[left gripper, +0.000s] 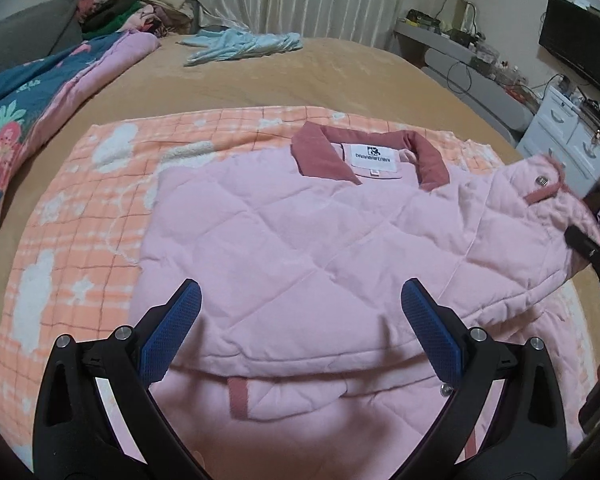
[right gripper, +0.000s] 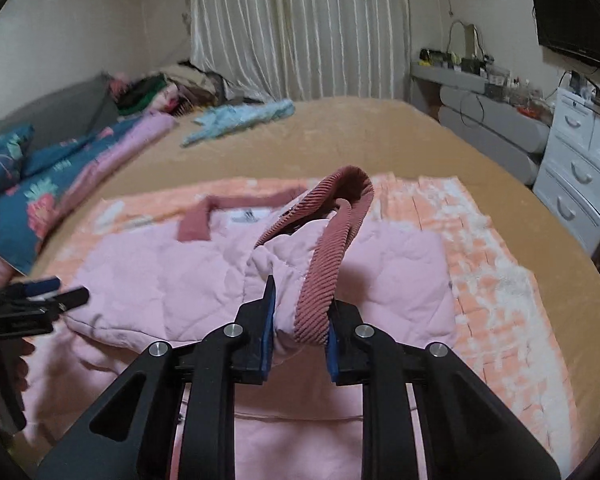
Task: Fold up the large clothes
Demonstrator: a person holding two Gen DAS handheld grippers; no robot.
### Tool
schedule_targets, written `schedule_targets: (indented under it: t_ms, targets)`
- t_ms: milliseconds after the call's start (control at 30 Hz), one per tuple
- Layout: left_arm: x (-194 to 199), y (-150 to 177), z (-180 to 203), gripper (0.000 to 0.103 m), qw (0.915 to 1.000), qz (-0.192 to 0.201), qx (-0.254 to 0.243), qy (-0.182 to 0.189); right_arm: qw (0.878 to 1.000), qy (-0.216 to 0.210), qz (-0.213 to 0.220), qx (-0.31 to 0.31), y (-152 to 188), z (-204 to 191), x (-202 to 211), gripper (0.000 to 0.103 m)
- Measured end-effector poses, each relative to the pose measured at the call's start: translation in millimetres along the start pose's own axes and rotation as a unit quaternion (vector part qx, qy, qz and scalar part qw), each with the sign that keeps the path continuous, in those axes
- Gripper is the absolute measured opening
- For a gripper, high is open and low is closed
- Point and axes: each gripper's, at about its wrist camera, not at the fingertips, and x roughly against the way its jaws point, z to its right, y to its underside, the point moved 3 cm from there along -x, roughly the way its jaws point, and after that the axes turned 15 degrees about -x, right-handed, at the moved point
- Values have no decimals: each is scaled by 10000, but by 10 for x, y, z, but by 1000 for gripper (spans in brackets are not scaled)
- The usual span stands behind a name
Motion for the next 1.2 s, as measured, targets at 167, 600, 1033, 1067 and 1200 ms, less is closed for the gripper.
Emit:
schedule_targets:
  t_ms: [167, 600, 1033, 1067, 1200]
  targets:
    - [-195, 25, 89, 94, 9997, -203, -160, 58, 9982, 325, -407, -293, 242, 188, -265, 31]
    - [-510, 227, 128, 95, 9978, -576, -231, 240, 9994, 225, -231, -99, 289, -60, -118, 82]
    - [-500, 263, 153, 95, 9983, -519, -220, 155, 9909, 553, -1225, -21, 747, -209, -952, 92]
    - [-476, 256, 161, 95, 9984, -511, -221, 139, 9911, 559, -1208, -51, 751, -204, -953, 92]
    - [-338, 255, 196, 95, 9985, -455, -282, 124, 9919, 547, -1146, -71, 780, -201, -857, 92]
